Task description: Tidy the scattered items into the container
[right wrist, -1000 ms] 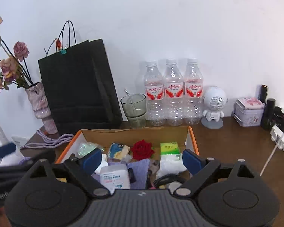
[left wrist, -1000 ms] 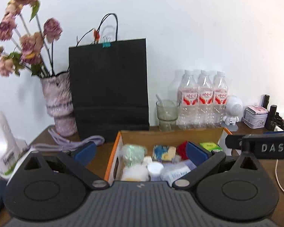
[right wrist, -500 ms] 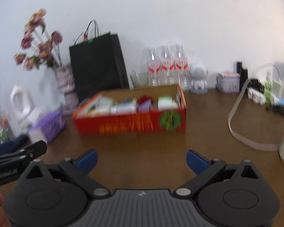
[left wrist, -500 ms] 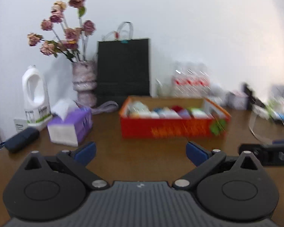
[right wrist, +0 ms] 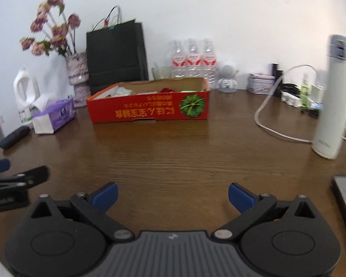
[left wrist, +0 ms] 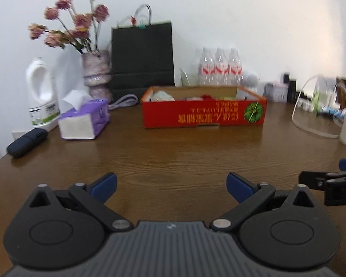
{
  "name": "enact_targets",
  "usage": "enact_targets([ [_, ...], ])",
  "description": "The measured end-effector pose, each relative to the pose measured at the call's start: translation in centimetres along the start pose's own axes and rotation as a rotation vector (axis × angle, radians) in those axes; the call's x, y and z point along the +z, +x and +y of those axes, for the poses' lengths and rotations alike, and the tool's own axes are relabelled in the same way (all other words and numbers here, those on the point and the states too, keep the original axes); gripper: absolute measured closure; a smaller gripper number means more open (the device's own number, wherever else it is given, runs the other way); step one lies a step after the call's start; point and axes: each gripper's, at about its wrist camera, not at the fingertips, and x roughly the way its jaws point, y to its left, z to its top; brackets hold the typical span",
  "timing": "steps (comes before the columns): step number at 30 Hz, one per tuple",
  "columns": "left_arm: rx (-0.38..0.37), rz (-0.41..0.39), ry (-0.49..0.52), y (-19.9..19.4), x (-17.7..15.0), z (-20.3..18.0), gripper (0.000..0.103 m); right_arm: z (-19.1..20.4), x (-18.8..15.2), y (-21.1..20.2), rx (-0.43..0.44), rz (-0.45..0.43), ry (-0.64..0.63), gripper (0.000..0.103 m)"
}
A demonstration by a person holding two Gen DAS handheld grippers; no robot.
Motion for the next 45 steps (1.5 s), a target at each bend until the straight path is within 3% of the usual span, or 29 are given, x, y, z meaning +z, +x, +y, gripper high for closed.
enact_targets([
  [7,-0.013,0.123,-0.019,8.0,2.2,0.1,0.000,0.6,3.2,7.8,0.011,0.089,0.016,0.001],
  [15,-0.015,0.183,-0.019,11.8,3.1,0.8,0.000,1.2,4.7,12.7,-0.029,0.142,-0.025,0.001],
  [20,-0.032,0.235,-0.026,13.1,3.2,0.8,0.000,1.3,5.1,13.8,-0.030,0.136,-0.042,0.000],
  [45,-0.038,0.239,-0.044,13.5,3.3,0.6,0.000,1.1,4.7,13.2,-0.042,0.133,-0.031,0.000],
])
